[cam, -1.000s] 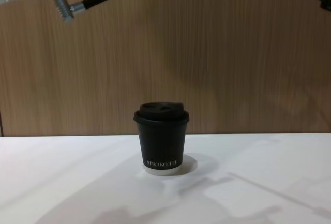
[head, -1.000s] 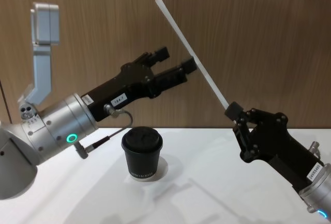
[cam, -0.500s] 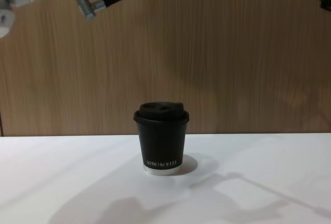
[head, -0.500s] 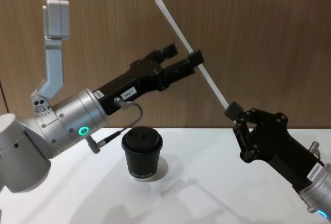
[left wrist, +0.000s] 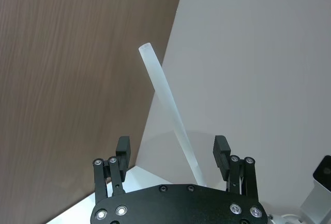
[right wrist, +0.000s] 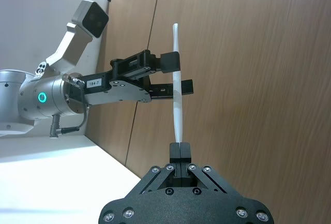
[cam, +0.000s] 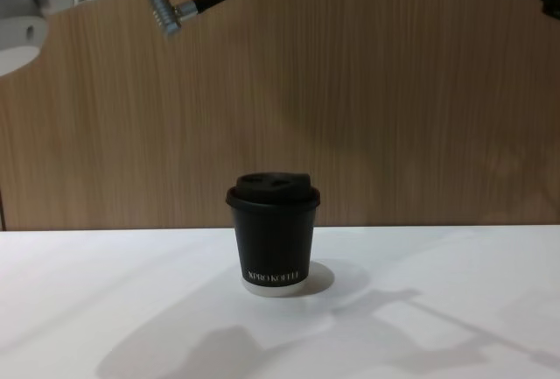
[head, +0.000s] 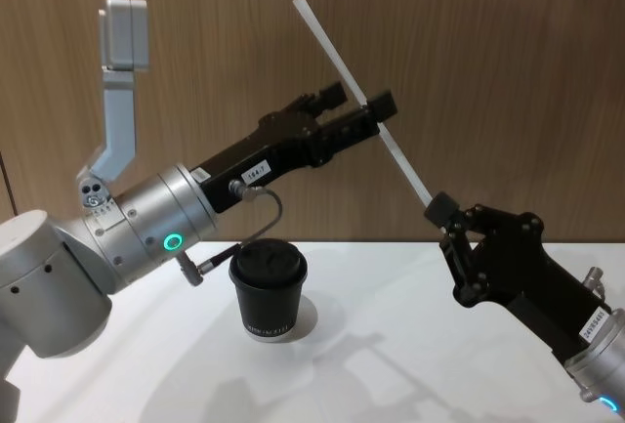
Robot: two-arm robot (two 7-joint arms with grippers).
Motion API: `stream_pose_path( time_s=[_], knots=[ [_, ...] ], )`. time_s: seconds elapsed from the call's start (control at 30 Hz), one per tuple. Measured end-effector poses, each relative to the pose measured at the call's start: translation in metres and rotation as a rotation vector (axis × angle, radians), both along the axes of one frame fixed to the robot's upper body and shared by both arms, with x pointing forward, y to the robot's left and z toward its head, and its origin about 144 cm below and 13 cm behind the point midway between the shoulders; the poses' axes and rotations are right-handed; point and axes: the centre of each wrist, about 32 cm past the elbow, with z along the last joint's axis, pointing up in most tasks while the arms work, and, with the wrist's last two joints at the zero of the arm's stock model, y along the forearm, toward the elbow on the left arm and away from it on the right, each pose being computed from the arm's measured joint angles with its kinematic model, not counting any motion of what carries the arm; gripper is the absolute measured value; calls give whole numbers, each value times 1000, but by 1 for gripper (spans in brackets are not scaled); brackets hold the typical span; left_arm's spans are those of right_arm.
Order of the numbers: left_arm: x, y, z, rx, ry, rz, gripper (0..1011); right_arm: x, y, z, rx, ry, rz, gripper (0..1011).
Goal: Pick up the straw with one hand, pass it to the other hand, and insert it into the cup.
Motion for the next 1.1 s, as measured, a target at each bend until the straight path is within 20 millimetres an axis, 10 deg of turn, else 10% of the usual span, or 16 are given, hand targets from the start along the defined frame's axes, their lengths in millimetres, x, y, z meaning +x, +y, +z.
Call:
stream_pose_path(
  time_s=[1.1],
  knots=[
    [2,-5,0,-6,6,-4,149,0,0,0,0,0,0,0]
  ],
)
